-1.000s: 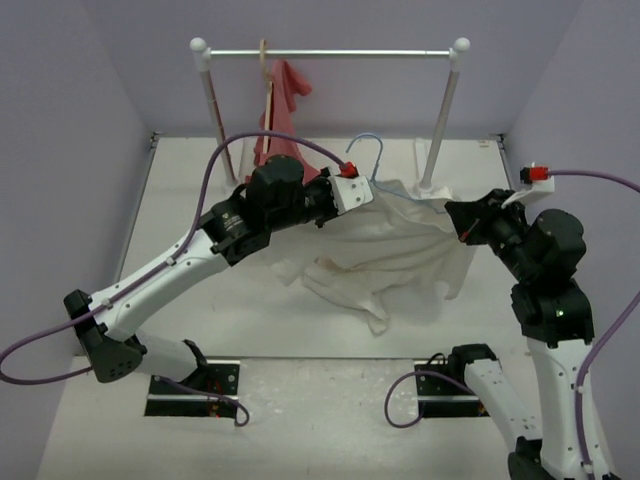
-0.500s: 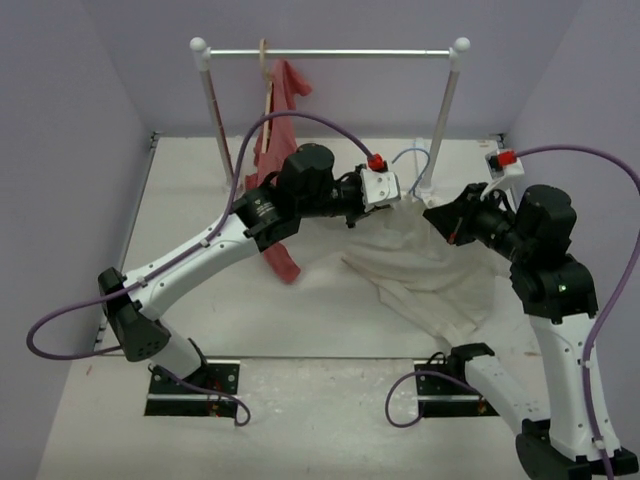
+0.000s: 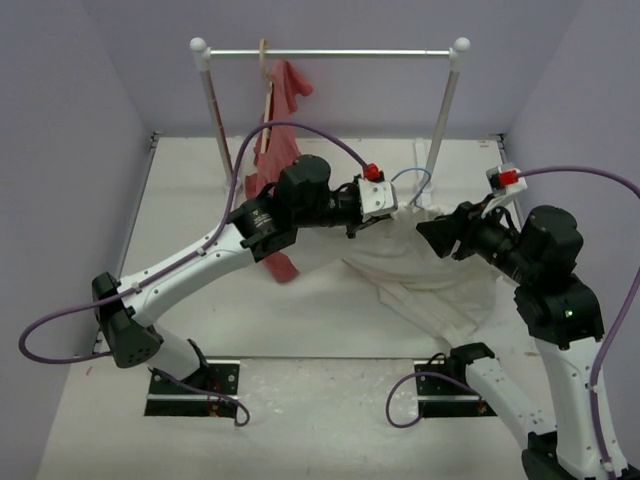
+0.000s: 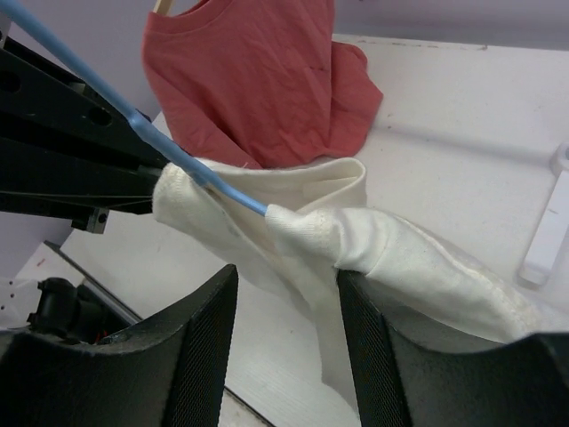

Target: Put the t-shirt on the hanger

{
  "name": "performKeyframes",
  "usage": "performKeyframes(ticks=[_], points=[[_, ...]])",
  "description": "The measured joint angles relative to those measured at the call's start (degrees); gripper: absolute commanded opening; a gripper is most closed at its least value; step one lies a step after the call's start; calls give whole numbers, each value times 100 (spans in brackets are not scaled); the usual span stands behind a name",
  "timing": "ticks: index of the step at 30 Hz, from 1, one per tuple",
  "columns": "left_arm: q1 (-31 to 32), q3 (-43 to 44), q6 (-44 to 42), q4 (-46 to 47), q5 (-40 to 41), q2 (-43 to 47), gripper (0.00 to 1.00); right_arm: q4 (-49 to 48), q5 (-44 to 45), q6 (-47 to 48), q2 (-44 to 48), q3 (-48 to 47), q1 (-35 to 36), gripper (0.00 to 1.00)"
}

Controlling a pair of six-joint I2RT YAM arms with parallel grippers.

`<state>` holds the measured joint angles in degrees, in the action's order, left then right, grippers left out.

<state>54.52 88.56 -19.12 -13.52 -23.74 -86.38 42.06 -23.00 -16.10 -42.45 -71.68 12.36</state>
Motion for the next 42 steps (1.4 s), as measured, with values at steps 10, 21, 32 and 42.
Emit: performKeyframes(ticks=[10, 21, 32, 42], points=[[-60, -821, 119, 399, -12, 402, 0, -89, 299, 391, 750, 75, 1, 58], [-475, -1059, 245, 463, -553, 724, 0, -97, 1247, 1844, 806, 273, 791, 57], [-535, -1133, 245, 429, -784, 921, 0, -482, 1054, 1952, 801, 381, 800, 59], [-535, -1132, 267, 409, -823, 887, 0, -1739, 98, 842, 445, 651, 845, 54]])
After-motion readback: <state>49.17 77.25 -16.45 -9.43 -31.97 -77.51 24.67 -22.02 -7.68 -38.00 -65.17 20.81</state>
